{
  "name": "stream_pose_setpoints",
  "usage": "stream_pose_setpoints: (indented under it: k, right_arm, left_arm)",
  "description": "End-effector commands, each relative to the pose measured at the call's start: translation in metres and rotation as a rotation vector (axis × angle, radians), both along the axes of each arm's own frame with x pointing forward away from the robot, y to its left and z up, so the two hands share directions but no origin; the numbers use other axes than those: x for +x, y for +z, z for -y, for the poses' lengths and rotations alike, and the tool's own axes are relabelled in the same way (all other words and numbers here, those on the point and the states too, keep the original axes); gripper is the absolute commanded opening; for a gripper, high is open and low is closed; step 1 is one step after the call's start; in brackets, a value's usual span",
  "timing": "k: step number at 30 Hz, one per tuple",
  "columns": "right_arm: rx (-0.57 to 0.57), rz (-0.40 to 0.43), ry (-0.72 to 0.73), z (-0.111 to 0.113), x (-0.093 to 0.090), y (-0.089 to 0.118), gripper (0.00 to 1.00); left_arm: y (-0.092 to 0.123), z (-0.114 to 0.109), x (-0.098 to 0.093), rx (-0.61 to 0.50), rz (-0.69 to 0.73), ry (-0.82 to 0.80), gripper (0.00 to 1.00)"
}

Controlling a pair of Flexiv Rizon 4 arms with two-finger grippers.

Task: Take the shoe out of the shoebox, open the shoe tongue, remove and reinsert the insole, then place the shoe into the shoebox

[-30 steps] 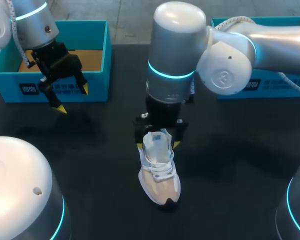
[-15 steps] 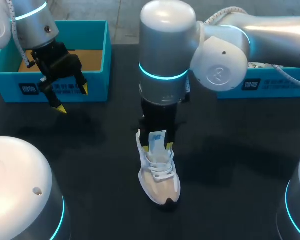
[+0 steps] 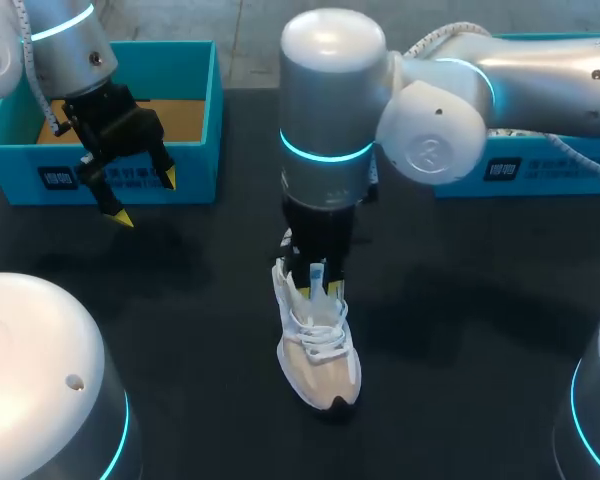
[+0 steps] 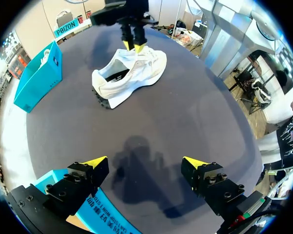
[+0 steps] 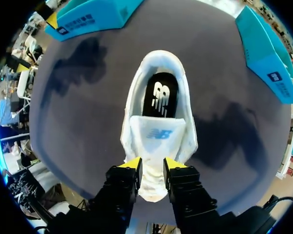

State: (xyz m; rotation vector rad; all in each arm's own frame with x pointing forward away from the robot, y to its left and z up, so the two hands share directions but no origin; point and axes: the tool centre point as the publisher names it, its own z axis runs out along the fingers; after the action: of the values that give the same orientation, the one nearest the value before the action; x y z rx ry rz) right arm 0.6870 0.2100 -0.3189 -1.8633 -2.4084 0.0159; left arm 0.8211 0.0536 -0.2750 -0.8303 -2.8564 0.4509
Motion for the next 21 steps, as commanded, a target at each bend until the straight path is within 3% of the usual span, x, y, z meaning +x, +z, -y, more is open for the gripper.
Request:
stream_pose_setpoints:
  k: [1,7,16,21]
  right_arm:
    - [0.000,-0.005,0.009,-0.003,0.008,-0.013,0.25]
    - [-0.015,-0.015,0.006,-0.002,0.017,-0.025,0.22]
    - [-0.037,0.026,0.003,-0.002,0.010,-0.010,0.24]
    - [-0.026,0.016,0.010,-0.003,0.010,-0.017,0.27]
  left_arm:
    - [0.000,0.000,0.000,0.001,0.000,-0.001,1.00]
    - [0.000,0.000,0.000,0.001,0.000,-0.001,1.00]
    - [0.000,0.000,0.000,0.001,0.000,-0.001,1.00]
    - [0.000,0.000,0.000,0.001,0.000,-0.001,1.00]
